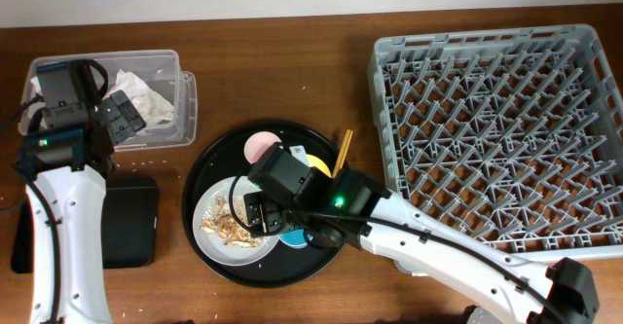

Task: Sort waste into correct bins and load items into the dishwasher rack
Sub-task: 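Lower the right gripper and grasp the blue cup beside the plate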

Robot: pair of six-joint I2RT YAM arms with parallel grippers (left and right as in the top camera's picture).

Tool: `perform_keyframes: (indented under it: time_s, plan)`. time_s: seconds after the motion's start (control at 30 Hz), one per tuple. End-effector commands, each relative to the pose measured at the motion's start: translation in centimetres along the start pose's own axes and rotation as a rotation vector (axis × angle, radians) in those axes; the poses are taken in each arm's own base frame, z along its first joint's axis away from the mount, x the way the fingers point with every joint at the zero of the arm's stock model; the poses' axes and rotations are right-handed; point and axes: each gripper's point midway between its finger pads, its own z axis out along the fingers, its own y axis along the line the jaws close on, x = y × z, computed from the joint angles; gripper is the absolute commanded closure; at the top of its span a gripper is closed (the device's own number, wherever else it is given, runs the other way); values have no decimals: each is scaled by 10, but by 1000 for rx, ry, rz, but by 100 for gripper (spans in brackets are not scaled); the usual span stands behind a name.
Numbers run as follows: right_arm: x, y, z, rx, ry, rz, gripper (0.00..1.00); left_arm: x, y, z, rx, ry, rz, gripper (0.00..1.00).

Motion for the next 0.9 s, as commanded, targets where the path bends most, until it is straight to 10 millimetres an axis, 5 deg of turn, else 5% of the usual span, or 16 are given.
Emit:
perform_keyframes:
  time_s: [0.0, 0.13, 0.23, 0.5, 0.7, 0.87]
  plan:
    - [-4, 0, 0, 16, -23, -12, 1, -3, 4, 0, -16, -7, -1, 1]
    - [-3, -2, 7, 31, -14, -11, 0, -3, 4, 0, -16, -7, -1, 1]
    - [0, -5, 24, 56, 13, -11, 20, -3, 4, 0, -16, -7, -1, 1]
    - [18, -24, 84, 176, 111, -23, 38, -3, 4, 0, -16, -7, -2, 1]
    - [30, -16, 87, 208, 95, -82, 44, -3, 4, 0, -16, -7, -1, 1]
    - [32, -29, 81, 331, 23, -43, 48, -3, 4, 0, -16, -7, -1, 1]
